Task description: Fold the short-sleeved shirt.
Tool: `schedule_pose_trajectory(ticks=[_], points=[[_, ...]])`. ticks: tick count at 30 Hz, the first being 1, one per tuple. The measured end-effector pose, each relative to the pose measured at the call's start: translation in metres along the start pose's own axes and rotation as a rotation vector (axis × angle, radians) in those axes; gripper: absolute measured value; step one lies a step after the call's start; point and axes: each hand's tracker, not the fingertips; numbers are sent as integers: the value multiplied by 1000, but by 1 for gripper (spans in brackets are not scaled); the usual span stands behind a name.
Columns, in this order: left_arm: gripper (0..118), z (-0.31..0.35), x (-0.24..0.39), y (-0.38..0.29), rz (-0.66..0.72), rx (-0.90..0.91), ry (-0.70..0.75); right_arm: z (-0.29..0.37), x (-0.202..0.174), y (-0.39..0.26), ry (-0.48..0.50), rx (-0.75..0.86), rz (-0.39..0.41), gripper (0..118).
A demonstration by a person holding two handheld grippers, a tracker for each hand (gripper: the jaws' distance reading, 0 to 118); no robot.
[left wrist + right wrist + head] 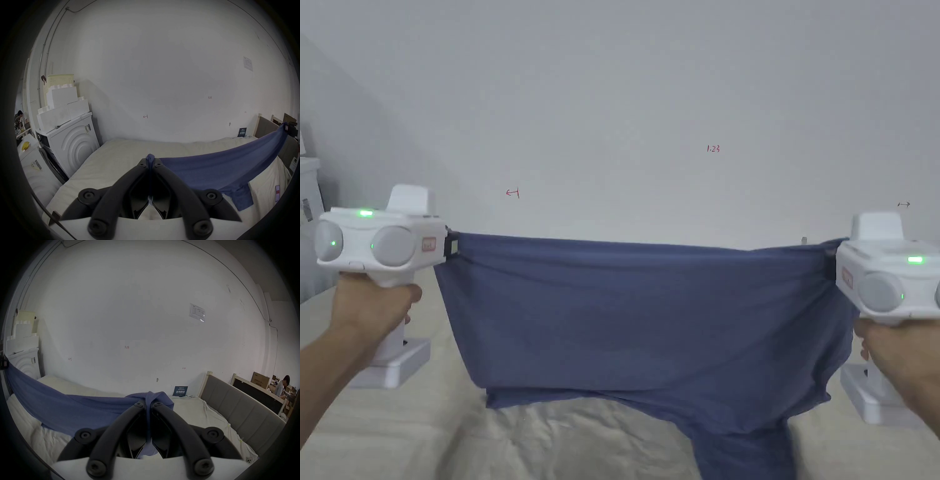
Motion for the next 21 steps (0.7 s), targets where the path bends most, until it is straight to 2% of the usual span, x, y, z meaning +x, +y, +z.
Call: schedule_pose_trajectory(ticks=[3, 4, 15, 21], points=[[0, 29, -5, -27, 3, 13, -25, 32, 9, -28, 4, -17, -22, 1], [0, 38, -6, -36, -9, 0, -32, 41, 13, -39, 6, -22, -59, 1], [0, 134, -31, -156, -13, -13, -50, 146, 19, -158, 29, -51, 25, 1], [0, 179, -49, -221, 13, -52, -37, 210, 13, -220, 57, -99, 36, 1]])
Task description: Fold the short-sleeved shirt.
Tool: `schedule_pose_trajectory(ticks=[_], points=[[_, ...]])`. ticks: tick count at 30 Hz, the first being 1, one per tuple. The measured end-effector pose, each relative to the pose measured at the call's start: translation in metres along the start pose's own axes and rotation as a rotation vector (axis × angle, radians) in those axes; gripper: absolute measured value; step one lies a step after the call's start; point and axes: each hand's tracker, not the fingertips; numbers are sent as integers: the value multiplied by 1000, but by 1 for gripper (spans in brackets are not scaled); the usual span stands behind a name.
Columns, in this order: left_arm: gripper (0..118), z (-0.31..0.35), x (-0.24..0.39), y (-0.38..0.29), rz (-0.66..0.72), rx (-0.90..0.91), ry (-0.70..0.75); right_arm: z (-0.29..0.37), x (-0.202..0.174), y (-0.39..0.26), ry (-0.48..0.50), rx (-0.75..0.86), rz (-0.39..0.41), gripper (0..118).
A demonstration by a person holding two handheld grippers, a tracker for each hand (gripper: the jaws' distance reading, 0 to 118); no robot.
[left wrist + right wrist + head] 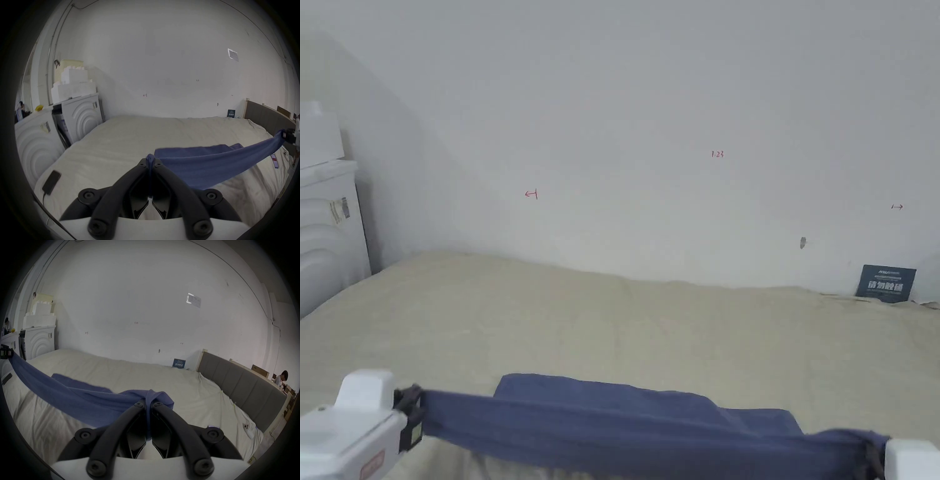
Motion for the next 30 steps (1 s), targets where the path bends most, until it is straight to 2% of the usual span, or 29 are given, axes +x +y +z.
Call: schedule_pose_trajectory(ticks=[4, 12, 15, 19, 21, 29, 30], points=[[0, 8, -21, -57, 28, -73, 11, 37, -7, -45, -3, -55, -10, 1], [0, 41, -27, -142, 17, -226, 43, 84, -27, -123, -9, -216, 58, 1], [0, 45, -26, -166, -2, -292, 54, 86, -32, -147, 2, -316, 39, 1], [0, 40, -30, -185, 36, -360, 55, 84, -35, -169, -16, -408, 40, 1], [0, 36, -30, -197, 3, -399, 65, 82, -37, -174, -10, -472, 35, 1], [0, 21, -25, -204, -9, -491, 74, 63, -43, -191, -19, -550, 69, 2], [0, 30, -11, -195, -20, -493, 78, 61, -43, -191, -18, -560, 57, 2]])
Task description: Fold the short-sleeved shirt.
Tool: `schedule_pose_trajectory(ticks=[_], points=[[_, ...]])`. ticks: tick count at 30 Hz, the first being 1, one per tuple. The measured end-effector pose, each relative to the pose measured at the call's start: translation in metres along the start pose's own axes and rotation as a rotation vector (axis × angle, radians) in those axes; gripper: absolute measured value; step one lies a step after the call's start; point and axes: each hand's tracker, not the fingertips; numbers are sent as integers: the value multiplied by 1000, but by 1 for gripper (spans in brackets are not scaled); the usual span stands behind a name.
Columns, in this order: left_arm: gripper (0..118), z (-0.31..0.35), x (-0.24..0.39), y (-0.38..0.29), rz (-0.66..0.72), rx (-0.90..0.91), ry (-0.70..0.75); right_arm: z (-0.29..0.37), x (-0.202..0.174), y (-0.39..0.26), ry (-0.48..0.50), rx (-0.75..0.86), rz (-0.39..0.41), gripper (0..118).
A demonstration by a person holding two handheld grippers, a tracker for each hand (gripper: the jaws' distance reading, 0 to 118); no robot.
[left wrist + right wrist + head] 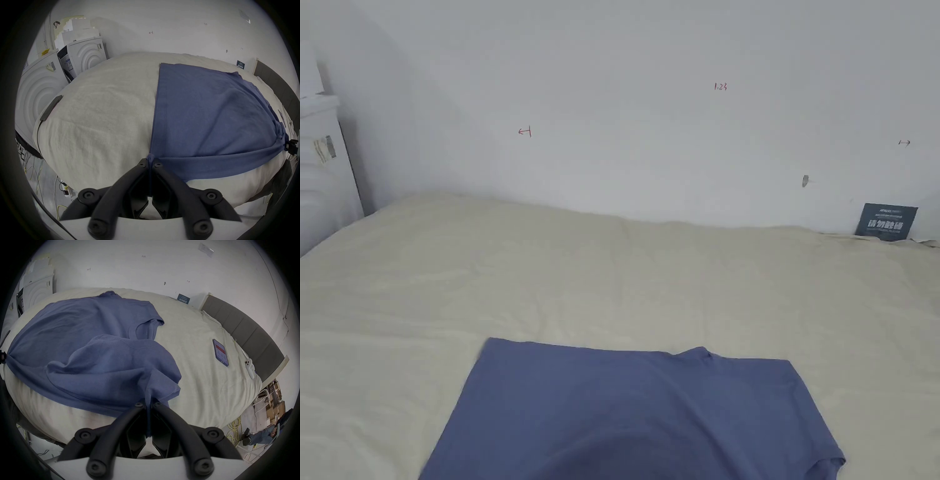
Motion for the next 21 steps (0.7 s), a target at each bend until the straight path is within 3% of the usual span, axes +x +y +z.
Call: schedule_pose_trajectory(ticks=[3, 5, 9, 15, 19, 20, 21], points=[[0, 7, 2, 1, 1, 2, -8, 7, 2, 4, 13, -2, -27, 4], [9, 16, -1, 1, 17, 24, -18, 18, 7, 7, 42, -1, -85, 18], [62, 37, -13, 4, 73, 155, -16, 51, 14, 21, 91, 106, -158, 74], [72, 85, 8, 36, 95, 416, -49, 80, 5, 67, 148, 313, -192, 77], [68, 86, 21, 53, 84, 514, -73, 82, -7, 86, 137, 436, -180, 74], [65, 93, 30, 57, 86, 522, -68, 83, -9, 88, 132, 460, -172, 69], [55, 94, 36, 59, 86, 524, -73, 84, -12, 90, 119, 482, -162, 53]])
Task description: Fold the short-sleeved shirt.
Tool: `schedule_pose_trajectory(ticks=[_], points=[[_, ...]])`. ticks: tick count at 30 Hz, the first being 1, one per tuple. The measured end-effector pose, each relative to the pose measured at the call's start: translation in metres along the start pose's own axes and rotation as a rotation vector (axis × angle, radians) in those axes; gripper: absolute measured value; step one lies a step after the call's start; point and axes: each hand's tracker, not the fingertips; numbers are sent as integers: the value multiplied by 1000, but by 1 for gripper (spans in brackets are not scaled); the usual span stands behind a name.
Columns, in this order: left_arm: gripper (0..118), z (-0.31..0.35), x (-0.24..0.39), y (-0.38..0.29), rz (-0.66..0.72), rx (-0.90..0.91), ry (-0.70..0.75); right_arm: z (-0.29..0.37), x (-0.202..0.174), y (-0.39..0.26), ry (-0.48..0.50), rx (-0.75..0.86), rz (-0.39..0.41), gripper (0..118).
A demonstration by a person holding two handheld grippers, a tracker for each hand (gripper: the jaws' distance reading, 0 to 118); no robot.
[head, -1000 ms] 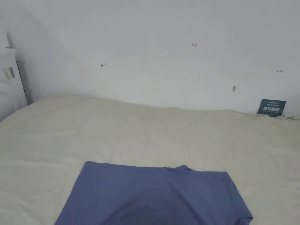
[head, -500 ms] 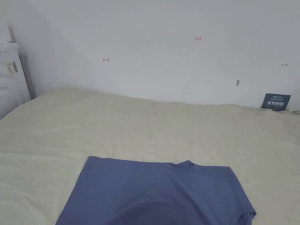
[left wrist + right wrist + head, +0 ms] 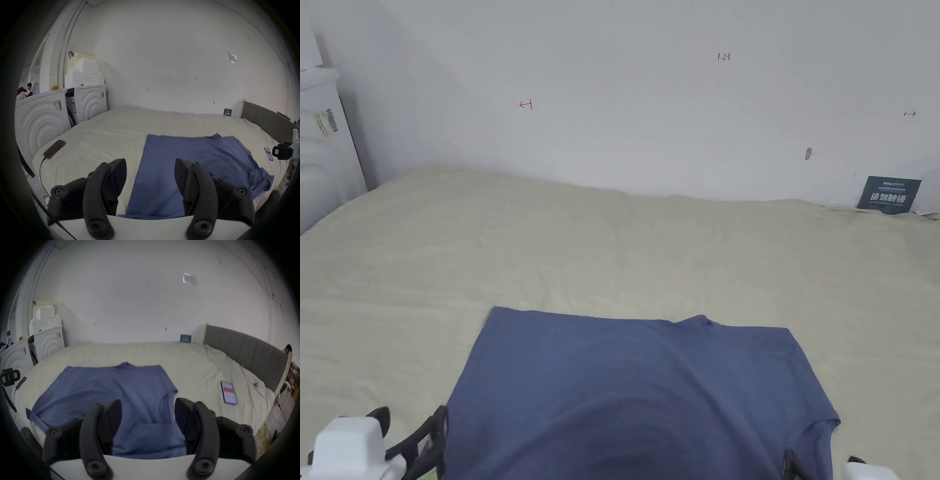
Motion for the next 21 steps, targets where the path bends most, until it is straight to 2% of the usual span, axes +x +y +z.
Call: schedule_pose_trajectory(ticks=[2, 3, 5, 8, 12, 17, 19, 21], points=[[29, 1, 8, -1, 1, 25, -15, 1, -5, 1, -5, 33, -4, 12], [15, 0, 9, -3, -4, 31, -16, 3, -6, 0, 8, 45, -8, 2], [0, 3, 17, -7, -28, 37, -13, 6, -8, -2, -9, 80, -11, 1], [0, 4, 17, -17, -44, 23, -27, 10, -12, -6, -2, 87, 21, 0], [0, 2, 8, -22, -32, -45, -21, 8, -10, -9, 7, 76, 16, 0], [0, -26, -37, -18, 82, -386, -42, 8, -6, -11, 8, 53, 13, 1], [0, -34, -53, -17, 149, -448, -56, 8, -6, -11, 9, 42, 14, 0], [0, -41, -68, -20, 145, -517, -77, 7, -5, -12, 18, 30, 14, 1]])
